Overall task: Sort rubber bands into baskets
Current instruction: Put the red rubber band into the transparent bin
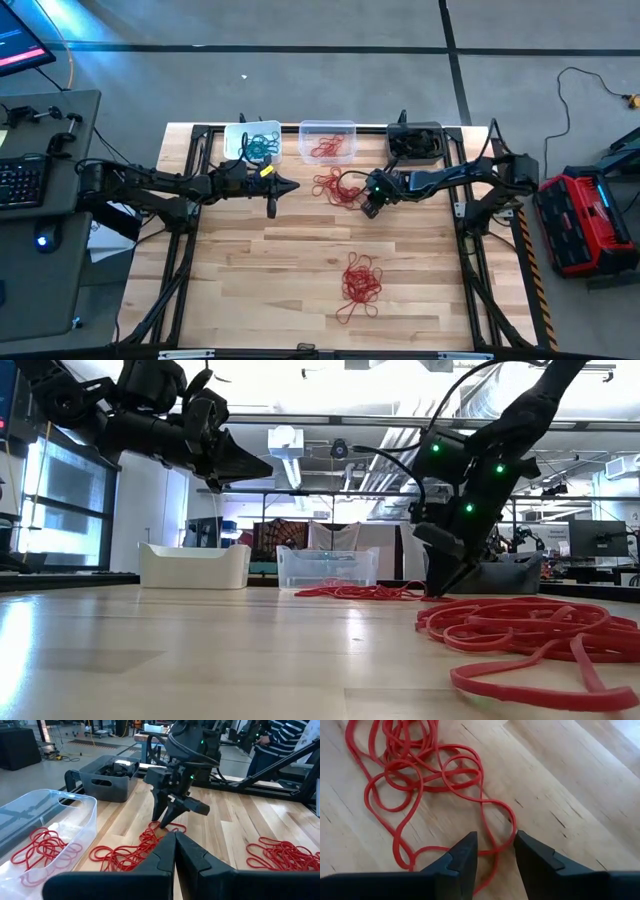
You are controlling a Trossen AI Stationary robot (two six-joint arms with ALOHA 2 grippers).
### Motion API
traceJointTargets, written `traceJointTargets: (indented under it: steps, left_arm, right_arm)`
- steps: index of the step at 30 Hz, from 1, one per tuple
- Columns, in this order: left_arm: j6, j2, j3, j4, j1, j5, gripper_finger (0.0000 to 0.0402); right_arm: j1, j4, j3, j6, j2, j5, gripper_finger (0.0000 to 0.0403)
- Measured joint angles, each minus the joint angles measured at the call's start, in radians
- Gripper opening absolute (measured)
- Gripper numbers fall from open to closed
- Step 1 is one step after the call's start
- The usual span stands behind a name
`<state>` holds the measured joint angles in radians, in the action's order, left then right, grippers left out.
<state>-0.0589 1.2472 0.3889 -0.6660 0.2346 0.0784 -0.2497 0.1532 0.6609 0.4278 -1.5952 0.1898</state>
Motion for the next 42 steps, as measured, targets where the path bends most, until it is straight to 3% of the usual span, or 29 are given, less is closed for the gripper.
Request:
traceJointTargets:
  steps: [4,10,17,29,42]
  left_arm:
    - [0.016,0.0,0.0,-0.014,0.0,0.0,0.0]
    - [0.01,0.0,0.0,-0.012,0.0,0.0,0.0]
    - [0.01,0.0,0.0,-0.012,0.0,0.0,0.0]
    - [0.01,0.0,0.0,-0.011,0.0,0.0,0.0]
    - [0.01,0.0,0.0,-0.011,0.0,0.0,0.0]
  right_arm:
    - [0.0,-0.003,0.001,-0.026,-0.005,-0.002,0.009]
    - [0.0,-0.008,0.002,-0.075,-0.006,-0.004,0.0007]
    - [0.018,0.017,-0.002,-0.089,0.043,0.017,0.0003]
    - [0.057,0.086,-0.002,-0.088,0.279,0.11,0.0]
    - [0.107,-0.013,-0.001,-0.11,0.39,0.159,0.0]
